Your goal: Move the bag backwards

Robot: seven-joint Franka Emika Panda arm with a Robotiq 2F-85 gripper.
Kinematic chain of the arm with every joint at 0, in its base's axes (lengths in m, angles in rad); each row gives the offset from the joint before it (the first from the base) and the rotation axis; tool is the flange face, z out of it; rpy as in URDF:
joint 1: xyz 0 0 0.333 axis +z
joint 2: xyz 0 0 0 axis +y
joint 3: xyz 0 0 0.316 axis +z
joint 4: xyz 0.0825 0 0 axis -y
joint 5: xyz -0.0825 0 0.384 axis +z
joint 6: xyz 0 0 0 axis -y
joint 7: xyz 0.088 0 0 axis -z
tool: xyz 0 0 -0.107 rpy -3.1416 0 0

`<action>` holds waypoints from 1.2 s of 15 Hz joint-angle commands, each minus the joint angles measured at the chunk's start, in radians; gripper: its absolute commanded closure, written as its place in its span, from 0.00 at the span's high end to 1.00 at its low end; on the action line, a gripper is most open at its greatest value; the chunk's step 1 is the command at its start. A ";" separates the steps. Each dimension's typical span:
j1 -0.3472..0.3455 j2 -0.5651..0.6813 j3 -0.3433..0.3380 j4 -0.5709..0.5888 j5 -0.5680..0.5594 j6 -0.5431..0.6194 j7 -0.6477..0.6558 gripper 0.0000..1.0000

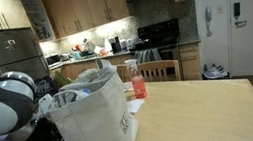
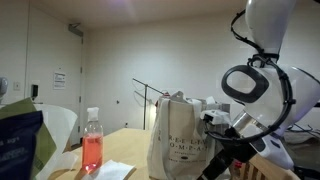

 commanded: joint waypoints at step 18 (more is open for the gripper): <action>0.016 -0.012 0.056 -0.109 0.000 -0.178 -0.253 1.00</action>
